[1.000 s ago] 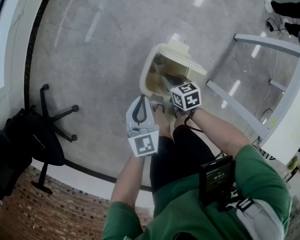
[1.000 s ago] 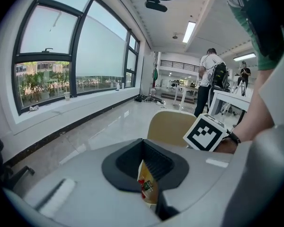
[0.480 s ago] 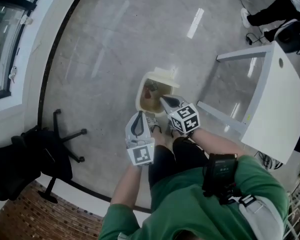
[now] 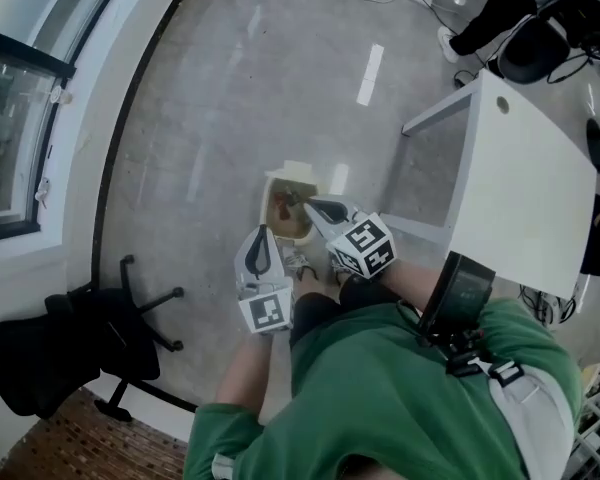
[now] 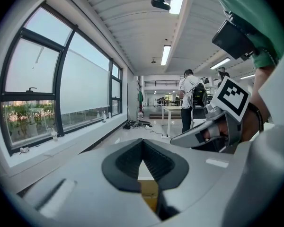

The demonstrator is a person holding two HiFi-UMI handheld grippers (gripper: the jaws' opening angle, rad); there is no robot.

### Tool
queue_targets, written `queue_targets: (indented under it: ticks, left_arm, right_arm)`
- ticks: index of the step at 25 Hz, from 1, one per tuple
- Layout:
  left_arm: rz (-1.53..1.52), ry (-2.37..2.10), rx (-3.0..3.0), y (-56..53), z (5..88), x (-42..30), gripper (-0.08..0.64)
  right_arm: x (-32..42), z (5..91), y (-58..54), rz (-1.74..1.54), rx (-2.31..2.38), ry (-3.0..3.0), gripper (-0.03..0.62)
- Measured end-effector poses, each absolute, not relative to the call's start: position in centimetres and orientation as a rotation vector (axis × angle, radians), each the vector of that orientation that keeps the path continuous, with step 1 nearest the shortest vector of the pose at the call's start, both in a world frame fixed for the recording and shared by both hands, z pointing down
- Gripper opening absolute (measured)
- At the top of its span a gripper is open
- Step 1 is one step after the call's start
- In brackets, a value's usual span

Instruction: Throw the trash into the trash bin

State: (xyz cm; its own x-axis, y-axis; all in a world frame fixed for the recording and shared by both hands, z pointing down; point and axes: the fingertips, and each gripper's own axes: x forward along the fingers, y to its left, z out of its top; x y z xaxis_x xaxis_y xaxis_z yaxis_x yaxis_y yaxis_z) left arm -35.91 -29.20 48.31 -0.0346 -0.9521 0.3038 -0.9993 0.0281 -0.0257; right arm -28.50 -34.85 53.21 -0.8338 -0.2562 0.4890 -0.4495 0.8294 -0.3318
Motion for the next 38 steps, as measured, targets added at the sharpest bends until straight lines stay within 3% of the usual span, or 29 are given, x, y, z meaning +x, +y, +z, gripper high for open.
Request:
queue_targets:
  ticks: [19, 38]
  left_arm:
    - [0.164, -2.219, 2.220, -28.9, 35.8, -33.3, 0.006]
    - [0.091, -2.199, 2.305, -28.3, 32.8, -29.7, 0.006]
  right_arm:
    - [-23.5, 37.3, -33.5, 0.304, 0.614, -2.869, 0.003]
    - [-19.1, 33.8, -31.4, 0.221, 0.732, -2.936, 0.003]
